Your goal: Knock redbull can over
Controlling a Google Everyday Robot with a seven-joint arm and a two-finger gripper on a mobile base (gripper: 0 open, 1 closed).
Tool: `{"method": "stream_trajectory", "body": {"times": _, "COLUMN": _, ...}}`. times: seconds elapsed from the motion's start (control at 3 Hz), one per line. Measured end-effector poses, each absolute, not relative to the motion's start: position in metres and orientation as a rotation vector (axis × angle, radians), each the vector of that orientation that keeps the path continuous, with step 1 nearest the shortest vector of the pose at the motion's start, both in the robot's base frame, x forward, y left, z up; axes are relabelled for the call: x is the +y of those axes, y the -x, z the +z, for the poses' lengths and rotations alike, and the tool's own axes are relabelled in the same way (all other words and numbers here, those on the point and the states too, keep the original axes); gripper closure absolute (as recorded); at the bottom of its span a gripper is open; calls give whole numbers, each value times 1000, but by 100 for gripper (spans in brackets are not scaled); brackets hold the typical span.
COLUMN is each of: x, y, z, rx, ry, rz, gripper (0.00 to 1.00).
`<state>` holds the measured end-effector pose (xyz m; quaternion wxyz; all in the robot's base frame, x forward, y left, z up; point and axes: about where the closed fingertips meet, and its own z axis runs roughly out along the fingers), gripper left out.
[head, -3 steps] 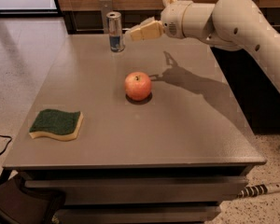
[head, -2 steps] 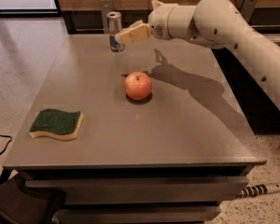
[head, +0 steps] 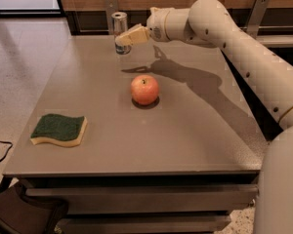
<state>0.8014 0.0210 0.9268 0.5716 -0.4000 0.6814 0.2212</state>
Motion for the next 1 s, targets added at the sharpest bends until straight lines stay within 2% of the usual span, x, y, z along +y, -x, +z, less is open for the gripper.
{"method": "stream_trajectory", "body": {"times": 1.0, "x": 72, "y": -843, "z": 900, "rx": 1630, "ry": 917, "rz": 694, "gripper": 2}}
